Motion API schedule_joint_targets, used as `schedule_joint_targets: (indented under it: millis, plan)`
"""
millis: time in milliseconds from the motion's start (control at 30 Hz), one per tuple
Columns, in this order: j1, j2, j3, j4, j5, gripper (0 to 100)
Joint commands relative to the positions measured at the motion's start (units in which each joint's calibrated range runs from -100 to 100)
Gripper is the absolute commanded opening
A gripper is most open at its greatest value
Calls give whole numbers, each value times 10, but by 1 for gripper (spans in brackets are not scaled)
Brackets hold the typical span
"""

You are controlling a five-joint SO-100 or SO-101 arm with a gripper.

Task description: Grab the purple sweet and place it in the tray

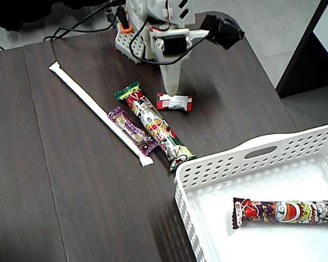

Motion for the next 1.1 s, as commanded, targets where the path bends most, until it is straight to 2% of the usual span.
schedule_joint_targets:
  millis: [0,1067]
  plan:
    - [0,-3,21,-4,2,2]
    - [4,-3,46,-5,0,2]
